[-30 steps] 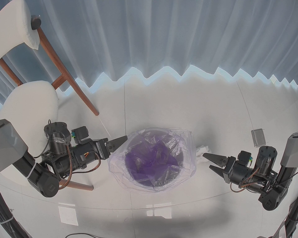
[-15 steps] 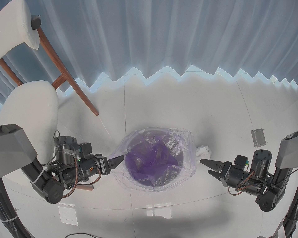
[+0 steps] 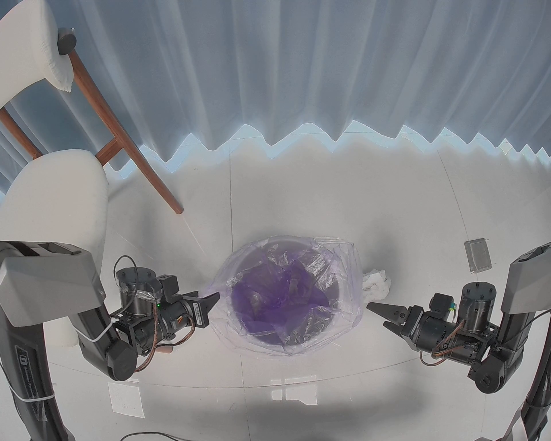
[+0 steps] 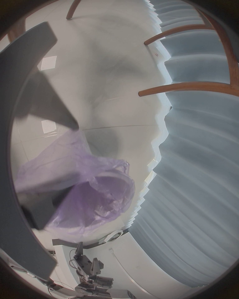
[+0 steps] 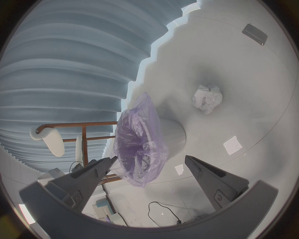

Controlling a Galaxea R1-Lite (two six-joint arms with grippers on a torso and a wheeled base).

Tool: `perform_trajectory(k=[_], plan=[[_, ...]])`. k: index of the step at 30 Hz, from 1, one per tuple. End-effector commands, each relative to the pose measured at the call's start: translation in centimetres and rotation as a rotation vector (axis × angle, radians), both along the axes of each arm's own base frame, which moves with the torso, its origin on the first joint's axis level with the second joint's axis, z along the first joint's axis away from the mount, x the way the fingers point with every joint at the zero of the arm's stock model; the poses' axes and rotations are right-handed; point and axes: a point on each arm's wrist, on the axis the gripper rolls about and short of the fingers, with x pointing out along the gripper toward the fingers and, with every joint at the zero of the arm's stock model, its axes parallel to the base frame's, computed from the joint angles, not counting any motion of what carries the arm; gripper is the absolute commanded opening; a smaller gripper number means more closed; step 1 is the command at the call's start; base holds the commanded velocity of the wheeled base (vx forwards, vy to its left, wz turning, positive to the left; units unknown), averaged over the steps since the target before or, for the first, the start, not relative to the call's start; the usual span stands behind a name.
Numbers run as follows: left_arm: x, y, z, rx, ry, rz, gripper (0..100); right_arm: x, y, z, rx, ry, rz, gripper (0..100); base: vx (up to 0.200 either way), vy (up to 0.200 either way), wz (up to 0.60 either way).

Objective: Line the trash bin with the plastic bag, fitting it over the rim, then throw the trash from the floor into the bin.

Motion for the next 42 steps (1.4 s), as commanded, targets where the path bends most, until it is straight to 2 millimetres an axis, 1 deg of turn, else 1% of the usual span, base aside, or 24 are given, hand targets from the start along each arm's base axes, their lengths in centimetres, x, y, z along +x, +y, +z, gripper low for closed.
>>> perform_trajectory(k=[1,12,15,18,22,25,29,31,35,36,38,40,42], plan=[[0.9,-0.1,-2.3,0.016,0.032,0.02,0,0.1,0.1,-0.2,0.0,-0.004,0.001,100,0.0,0.0,0.0],[2.0,-0.4,-5.6,0.021,0.083,0.018,0,0.2,0.1,-0.9,-0.007,0.018,-0.001,100,0.0,0.0,0.0],[2.3,-0.3,-6.0,0.02,0.085,0.021,0,0.3,0.1,-1.1,-0.01,0.025,-0.001,100,0.0,0.0,0.0],[2.9,-0.3,-7.0,0.024,0.09,0.031,0,0.3,0.1,-1.2,-0.011,0.028,-0.001,100,0.0,0.0,0.0],[2.8,-0.5,-7.4,0.027,0.099,0.025,0,0.2,0.2,-1.3,-0.013,0.038,0.003,100,0.0,0.0,0.0],[2.7,-0.7,-7.2,0.028,0.093,0.023,0,-1.0,1.1,-1.1,-0.008,0.055,0.048,100,0.0,0.0,0.0],[2.9,-0.7,-6.9,0.016,0.051,0.025,0,-2.1,2.3,-0.1,0.004,0.026,0.107,100,0.0,0.0,0.0],[2.9,-0.8,-6.8,0.012,0.039,0.022,0,-2.4,3.0,-0.2,-0.002,0.028,0.138,100,0.0,0.0,0.0],[2.7,-1.2,-6.8,0.013,0.032,0.007,0,-2.4,3.7,-0.7,-0.009,0.034,0.159,100,0.0,0.0,0.0],[2.6,-1.4,-6.9,0.011,0.027,0.001,0,-2.1,4.2,-0.9,-0.004,0.033,0.169,100,0.0,0.0,0.0],[2.5,-1.5,-7.2,0.012,0.029,-0.002,0,-1.7,4.9,-1.7,-0.01,0.047,0.181,100,0.0,0.0,0.0],[2.6,-1.6,-7.1,0.007,0.016,-0.002,0,-1.4,5.6,-2.5,-0.014,0.059,0.191,100,0.0,0.0,0.0],[2.6,-1.6,-7.1,0.007,0.009,-0.004,0,-1.2,5.9,-2.8,-0.011,0.068,0.191,100,0.0,0.0,0.0]])
